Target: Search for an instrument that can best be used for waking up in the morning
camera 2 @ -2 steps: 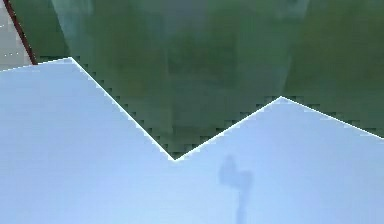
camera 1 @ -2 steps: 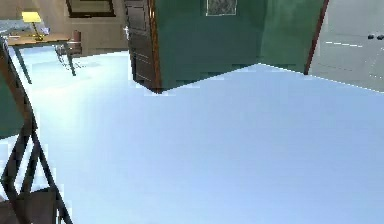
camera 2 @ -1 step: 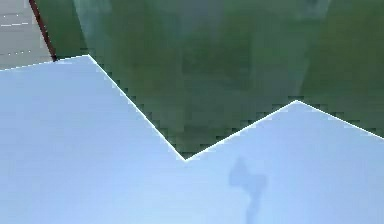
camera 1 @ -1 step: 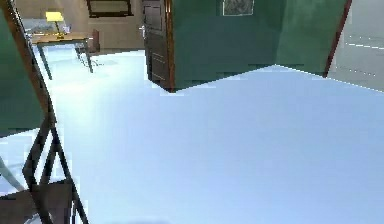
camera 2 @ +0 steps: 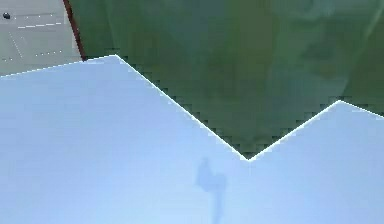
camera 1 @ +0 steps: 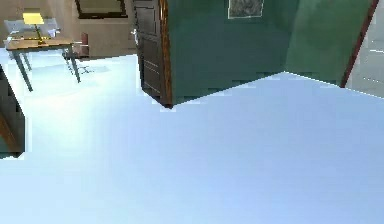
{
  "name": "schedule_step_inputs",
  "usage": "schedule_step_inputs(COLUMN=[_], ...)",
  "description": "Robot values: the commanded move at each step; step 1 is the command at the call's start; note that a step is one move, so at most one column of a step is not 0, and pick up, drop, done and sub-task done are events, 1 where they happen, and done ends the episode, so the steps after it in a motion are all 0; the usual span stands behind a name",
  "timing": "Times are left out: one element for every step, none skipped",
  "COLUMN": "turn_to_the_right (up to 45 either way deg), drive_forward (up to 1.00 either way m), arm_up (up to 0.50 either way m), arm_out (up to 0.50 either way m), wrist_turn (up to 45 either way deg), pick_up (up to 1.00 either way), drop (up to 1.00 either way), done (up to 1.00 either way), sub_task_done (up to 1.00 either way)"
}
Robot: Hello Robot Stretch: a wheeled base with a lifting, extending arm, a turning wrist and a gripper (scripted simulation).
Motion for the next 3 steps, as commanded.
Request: schedule_step_inputs(turn_to_the_right=[-33.0, 0.0, 0.0], drive_forward=[0.0, 1.0, 1.0], arm_up=[0.0, 0.0, 0.0], arm_out=[0.0, 0.0, 0.0], wrist_turn=[0.0, 0.0, 0.0], pick_up=[0.0, 0.0, 0.0], drop=[0.0, 0.0, 0.0], done=[0.0, 0.0, 0.0], sub_task_done=[0.0, 0.0, 0.0])
